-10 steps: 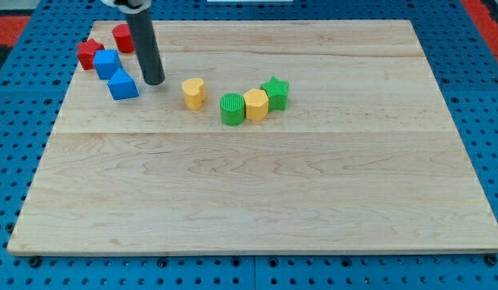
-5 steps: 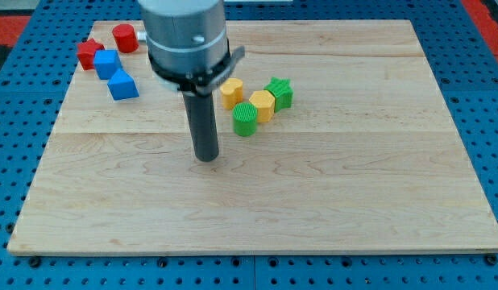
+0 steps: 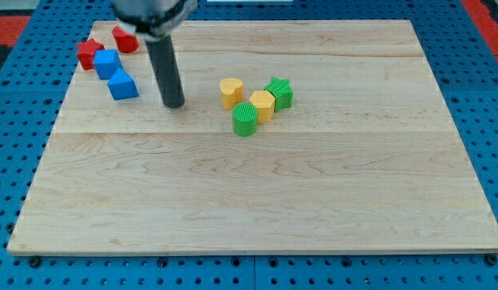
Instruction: Push a group of blocks downwards
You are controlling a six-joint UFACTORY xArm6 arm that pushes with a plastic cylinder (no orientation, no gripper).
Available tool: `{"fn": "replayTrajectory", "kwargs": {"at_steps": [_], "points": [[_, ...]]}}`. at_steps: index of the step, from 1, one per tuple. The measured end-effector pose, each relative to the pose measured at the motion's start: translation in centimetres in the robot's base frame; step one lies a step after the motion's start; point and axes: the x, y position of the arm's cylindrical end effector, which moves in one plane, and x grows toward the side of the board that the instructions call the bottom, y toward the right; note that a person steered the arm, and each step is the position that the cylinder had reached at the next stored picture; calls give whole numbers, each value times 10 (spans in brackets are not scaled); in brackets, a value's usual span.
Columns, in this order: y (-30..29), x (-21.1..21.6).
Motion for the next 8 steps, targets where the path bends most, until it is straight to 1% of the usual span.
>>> {"fn": "replayTrajectory", "kwargs": {"at_steps": [1,2,3,4,5,7,8], "points": [[48,6],[79,7],[61,5],[54,-15],[54,-22],[50,-21],[39,2]]}}
